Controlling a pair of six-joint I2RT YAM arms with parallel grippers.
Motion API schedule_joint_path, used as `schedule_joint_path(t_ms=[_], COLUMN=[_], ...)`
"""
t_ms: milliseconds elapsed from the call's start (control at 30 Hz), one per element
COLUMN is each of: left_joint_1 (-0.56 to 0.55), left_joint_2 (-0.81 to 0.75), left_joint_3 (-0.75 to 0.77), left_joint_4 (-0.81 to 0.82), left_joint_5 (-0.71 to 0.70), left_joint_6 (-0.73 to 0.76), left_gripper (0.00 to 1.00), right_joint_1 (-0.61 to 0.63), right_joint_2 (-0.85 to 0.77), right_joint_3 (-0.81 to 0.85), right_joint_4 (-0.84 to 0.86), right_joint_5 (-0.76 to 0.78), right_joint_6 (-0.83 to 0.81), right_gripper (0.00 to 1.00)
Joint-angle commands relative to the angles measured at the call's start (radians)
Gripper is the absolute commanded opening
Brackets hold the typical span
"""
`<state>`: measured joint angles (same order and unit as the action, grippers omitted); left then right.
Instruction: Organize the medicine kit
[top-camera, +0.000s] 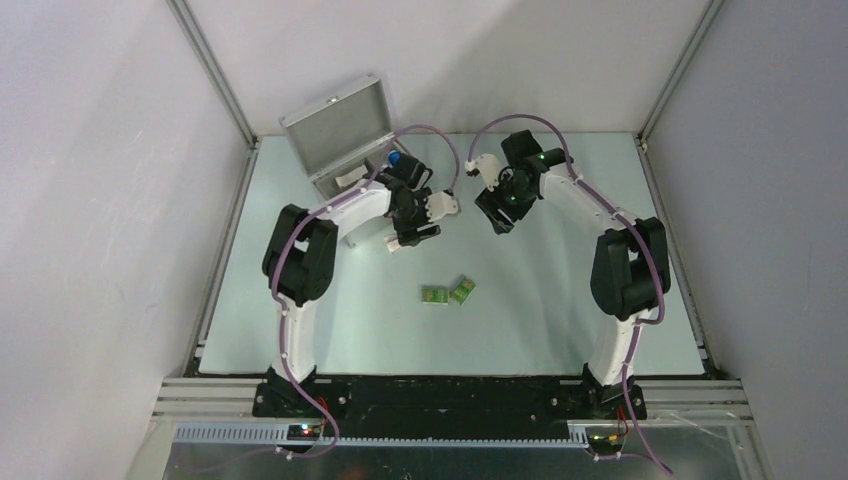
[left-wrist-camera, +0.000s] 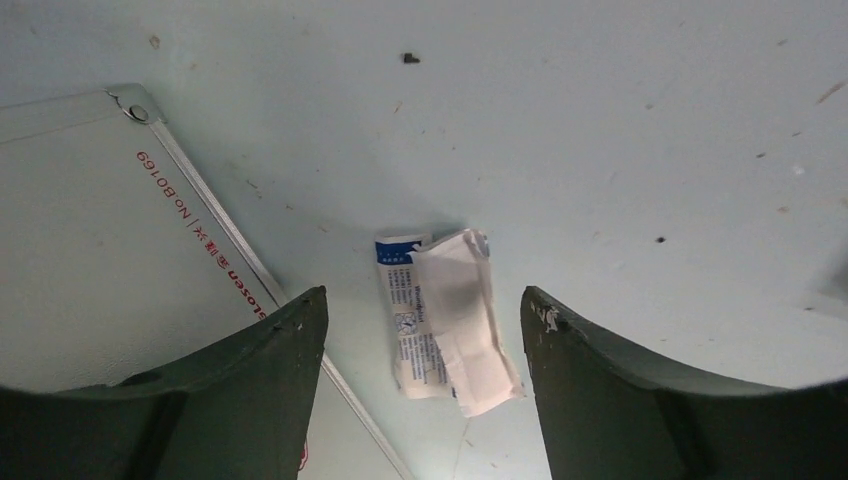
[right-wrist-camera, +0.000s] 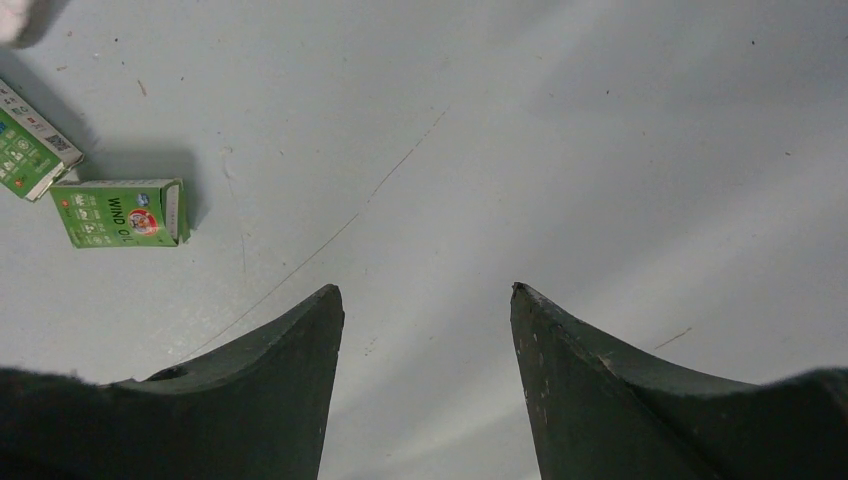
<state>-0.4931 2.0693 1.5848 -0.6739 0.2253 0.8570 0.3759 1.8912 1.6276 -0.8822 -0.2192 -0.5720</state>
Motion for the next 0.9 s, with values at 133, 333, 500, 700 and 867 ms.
schedule_joint_path(t_ms=[133,333,500,700,867], left_joint_1=[0.01,0.014,0.032,0.058,0.068], left_joint_2=[0.05,0.07,0.042,-0.05,-0.167], left_joint_3=[-0.02,0.023,0.072,0.161,0.201], left_joint_4=[-0.034,-0.098,-0.176,-0.243,-0.247], left_joint_5=[-0.145,-0.106,0.012,0.197,0.235], left_joint_6=[0.151,0.182,0.153,0.072,0.022], left_gripper=[0.66,0.5,0.21,0.12,0.07], right_joint_1=[-0.02,-0.041,-0.047,-0.045,-0.044], right_joint_2=[-0.013,0.015,0.023,0.02,0.011], right_joint_3=[0.026,0.067,0.08,0.074,0.058], right_joint_4=[-0.004,-0.007,-0.008,-0.006,-0.005], right_joint_5=[-0.044,-0.062,-0.062,-0.047,-0.032], right_joint_6=[0.027,0.041,0.039,0.032,0.021], right_gripper=[0.66,0.66,0.66,0.66,0.66])
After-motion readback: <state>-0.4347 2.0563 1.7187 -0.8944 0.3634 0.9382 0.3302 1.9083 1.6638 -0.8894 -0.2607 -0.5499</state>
